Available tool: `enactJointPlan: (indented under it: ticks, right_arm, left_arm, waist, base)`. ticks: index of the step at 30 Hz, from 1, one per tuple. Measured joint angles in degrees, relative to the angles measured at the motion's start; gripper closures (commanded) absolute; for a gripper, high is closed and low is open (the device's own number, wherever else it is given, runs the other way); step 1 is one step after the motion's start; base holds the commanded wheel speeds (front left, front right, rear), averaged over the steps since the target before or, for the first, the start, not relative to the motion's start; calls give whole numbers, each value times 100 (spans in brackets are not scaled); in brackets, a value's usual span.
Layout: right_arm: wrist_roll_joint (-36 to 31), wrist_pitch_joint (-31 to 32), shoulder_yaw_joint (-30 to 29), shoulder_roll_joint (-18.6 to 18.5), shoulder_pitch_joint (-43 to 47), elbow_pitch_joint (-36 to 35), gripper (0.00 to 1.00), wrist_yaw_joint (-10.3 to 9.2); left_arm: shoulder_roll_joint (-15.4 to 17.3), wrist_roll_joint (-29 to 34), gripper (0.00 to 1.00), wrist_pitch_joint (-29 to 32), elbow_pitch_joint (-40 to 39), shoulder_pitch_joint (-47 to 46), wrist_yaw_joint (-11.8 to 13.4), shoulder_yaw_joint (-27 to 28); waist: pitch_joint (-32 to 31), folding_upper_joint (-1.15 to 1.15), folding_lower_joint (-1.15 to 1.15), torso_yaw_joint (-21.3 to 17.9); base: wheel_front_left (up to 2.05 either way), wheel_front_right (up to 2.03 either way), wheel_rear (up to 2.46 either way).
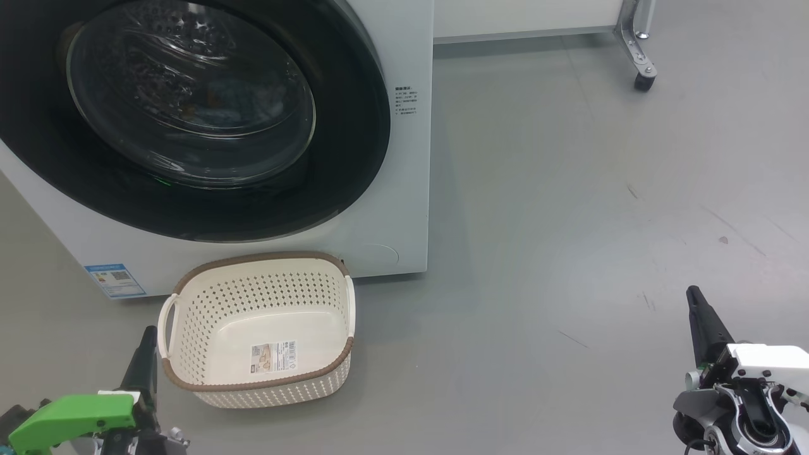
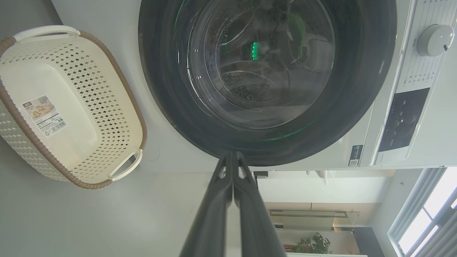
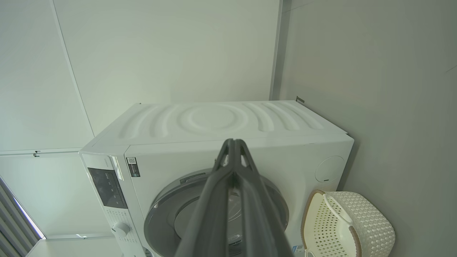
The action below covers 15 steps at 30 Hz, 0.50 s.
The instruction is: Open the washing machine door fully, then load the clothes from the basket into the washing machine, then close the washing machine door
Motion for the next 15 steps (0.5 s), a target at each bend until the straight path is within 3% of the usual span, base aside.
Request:
enactJointPlan:
  ticks: [15]
  right_arm:
    - [-2, 1, -18, 7, -1, -1, 100, 0]
  left_arm:
    - [-4, 0, 100, 0, -3, 0, 0, 5]
  waist:
    - [0, 0, 0, 0]
  base:
    - [0, 0, 0]
